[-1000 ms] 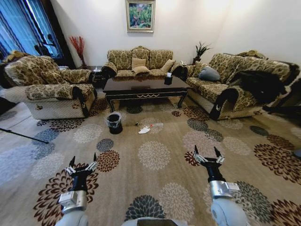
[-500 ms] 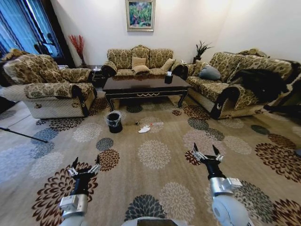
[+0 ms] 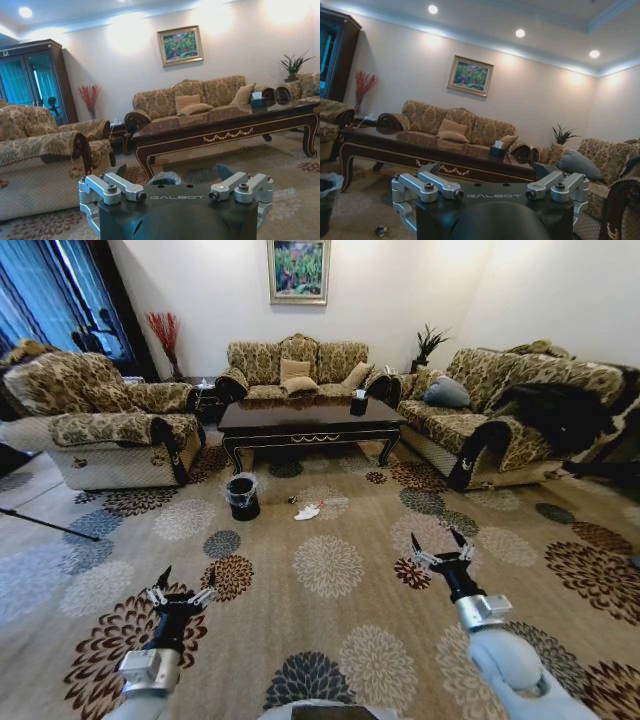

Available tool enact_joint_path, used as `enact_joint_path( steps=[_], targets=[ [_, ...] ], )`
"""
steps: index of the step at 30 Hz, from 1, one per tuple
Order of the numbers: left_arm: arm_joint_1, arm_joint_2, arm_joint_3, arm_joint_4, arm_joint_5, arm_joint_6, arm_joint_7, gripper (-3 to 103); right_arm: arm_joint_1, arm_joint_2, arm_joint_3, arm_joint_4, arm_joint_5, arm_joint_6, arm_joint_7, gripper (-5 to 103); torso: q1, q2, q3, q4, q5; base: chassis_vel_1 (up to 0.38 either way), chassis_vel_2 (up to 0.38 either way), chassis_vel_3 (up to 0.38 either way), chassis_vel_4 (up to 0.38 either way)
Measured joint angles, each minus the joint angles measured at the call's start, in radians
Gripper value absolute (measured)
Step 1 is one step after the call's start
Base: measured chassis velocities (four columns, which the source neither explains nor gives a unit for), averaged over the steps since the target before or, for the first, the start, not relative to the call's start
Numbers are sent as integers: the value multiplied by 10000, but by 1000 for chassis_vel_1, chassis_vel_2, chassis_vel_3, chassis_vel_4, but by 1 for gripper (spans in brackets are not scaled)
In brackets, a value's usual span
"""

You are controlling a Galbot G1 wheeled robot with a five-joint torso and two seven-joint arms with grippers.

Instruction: Move to the front of the table and pick up the trash from the floor, then place it into the trash bin.

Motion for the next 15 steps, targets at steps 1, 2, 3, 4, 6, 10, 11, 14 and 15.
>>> enact_joint_path(
  steps=[1,2,3,4,6,10,11,14,15],
  targets=[
    [-25,103,-73,-7,-88,32,-7,100,43,-28,23,-36,89,0,-2,100,-13,-30,-17,1,0,0,0,0,0],
    [-108,384,-267,-7,-321,87,-23,100,145,-106,90,-129,315,2,-59,100,-47,-110,-61,-1,0,0,0,0,0],
    [-148,510,-363,22,-394,88,-23,100,203,-150,142,-192,415,5,-146,100,-63,-151,-86,-1,0,0,0,0,0],
    [-148,510,-363,22,-394,88,-23,100,203,-150,142,-192,415,5,-146,100,-63,-151,-86,-1,0,0,0,0,0],
    [-267,784,-605,209,-447,4,-7,100,392,-282,374,-449,509,30,-459,100,-104,-252,-148,1,0,0,0,0,0],
    [-501,1328,-1030,574,-647,-119,78,100,636,-603,783,-919,235,240,-853,100,-171,-424,-249,1,-2,0,0,0,0],
    [-537,1509,-1166,652,-753,-118,99,100,637,-701,859,-989,215,292,-896,100,-188,-464,-273,1,-2,0,0,0,0],
    [-617,2118,-1737,921,-1182,-119,144,100,616,-1058,1168,-1207,244,437,-1007,100,-250,-610,-362,-1,-2,0,0,0,0],
    [-632,2269,-1888,1002,-1286,-117,158,100,621,-1134,1230,-1258,260,457,-1027,100,-269,-654,-386,-1,-2,0,0,0,0]
  ],
)
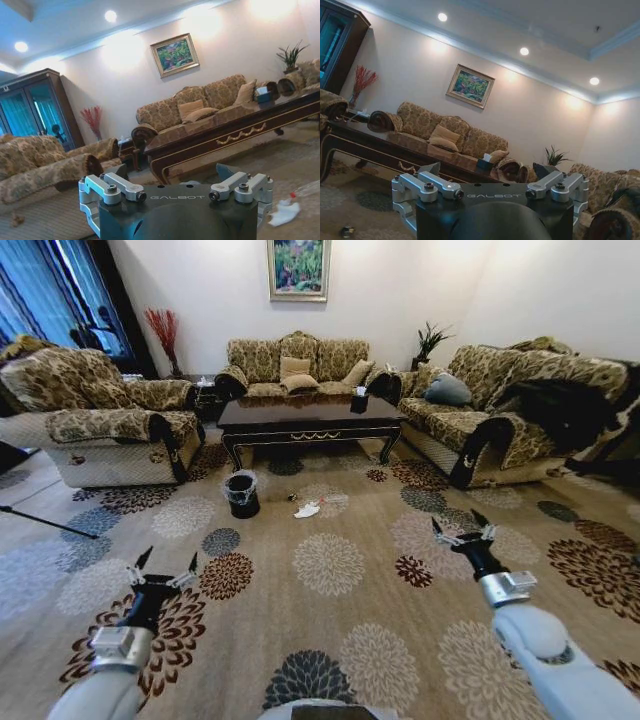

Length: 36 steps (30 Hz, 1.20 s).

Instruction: Move to the front of the table and pick up the trash from the floor, then place it into the trash bin.

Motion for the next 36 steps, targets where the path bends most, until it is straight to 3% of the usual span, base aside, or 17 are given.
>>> enact_joint_path(
  steps=[5,12,19,21,25,36],
  targets=[
    [-64,561,-691,364,-409,-6,58,100,-59,-343,74,-139,82,101,-28,100,-87,-209,-122,2,2,0,0,0,0],
    [-142,580,-1040,704,-573,-136,120,100,-310,-331,0,153,-68,174,-58,100,-185,-465,-278,2,0,0,0,0,0],
    [111,-269,-502,-20,-265,-302,167,100,-750,274,-79,873,-144,154,-37,100,-293,-740,-449,1,3,0,0,0,0],
    [192,-826,-218,-508,-229,-307,161,100,-960,549,-91,1284,57,187,-34,100,-345,-867,-526,1,3,0,0,0,0],
    [280,-1298,25,-788,-214,-307,122,100,-1107,764,-140,1801,605,82,88,100,-398,-1008,-611,2,2,0,0,0,0],
    [506,-1583,-23,-1172,-273,-243,92,100,-1288,996,-100,2427,824,-265,394,100,-569,-1455,-888,1,2,0,0,0,0]
  ],
)
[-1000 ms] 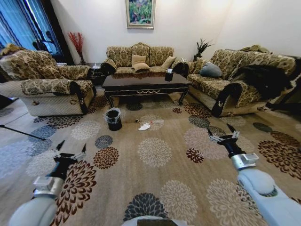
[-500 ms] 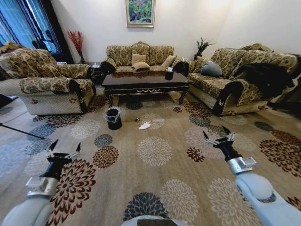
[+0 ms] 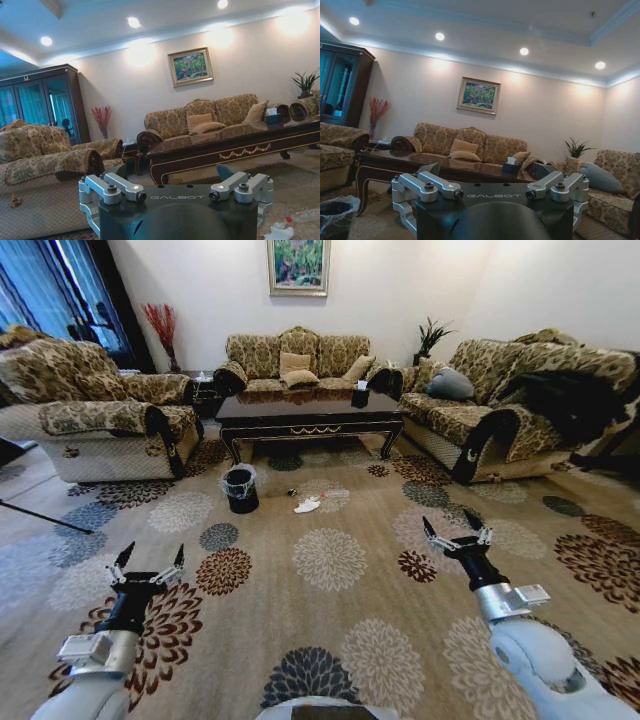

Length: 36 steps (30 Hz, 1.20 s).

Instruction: Move to the front of the table and pick up the trash from the floor, then place it into the trash bin.

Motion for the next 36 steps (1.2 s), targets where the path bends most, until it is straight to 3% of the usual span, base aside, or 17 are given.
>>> enact_joint_path(
  steps=[36],
  targets=[
    [137,-364,183,15,167,-80,7,100,-373,2,239,272,-283,-74,134,100,-498,-1398,-899,1,0,0,0,0,0]
  ],
)
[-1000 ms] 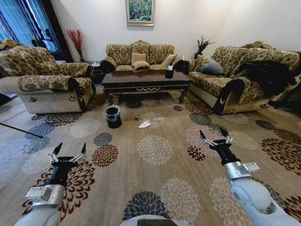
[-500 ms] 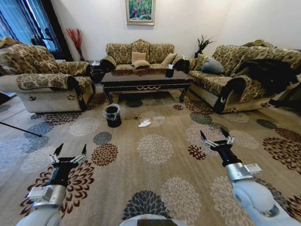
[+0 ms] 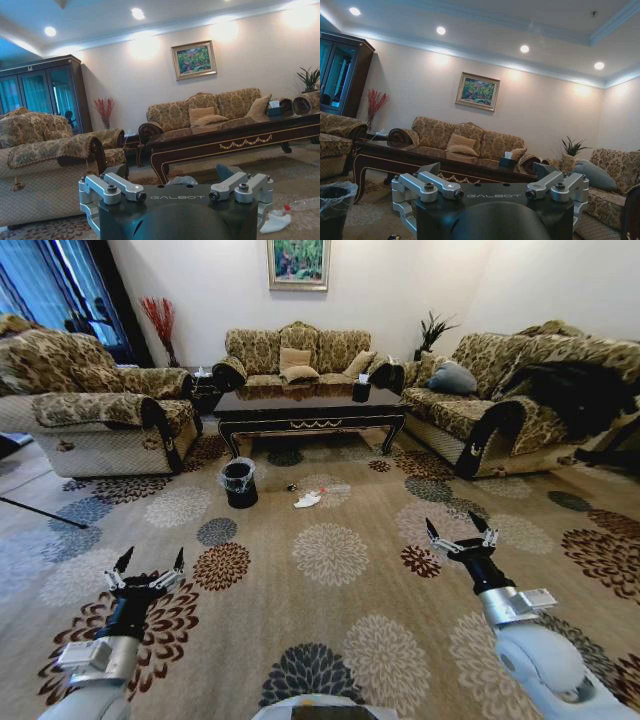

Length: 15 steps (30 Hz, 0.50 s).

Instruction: Move to the front of the table and pick up the trash from the floor, then place it into the trash bin.

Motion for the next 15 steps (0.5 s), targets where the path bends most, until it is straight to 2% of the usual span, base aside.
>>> enact_joint_path(
  steps=[15],
  targets=[
    [-121,-129,124,96,180,15,2,100,28,-20,15,-102,17,62,12,100,-183,-608,-423,0,0,0,0,0,0]
  ],
)
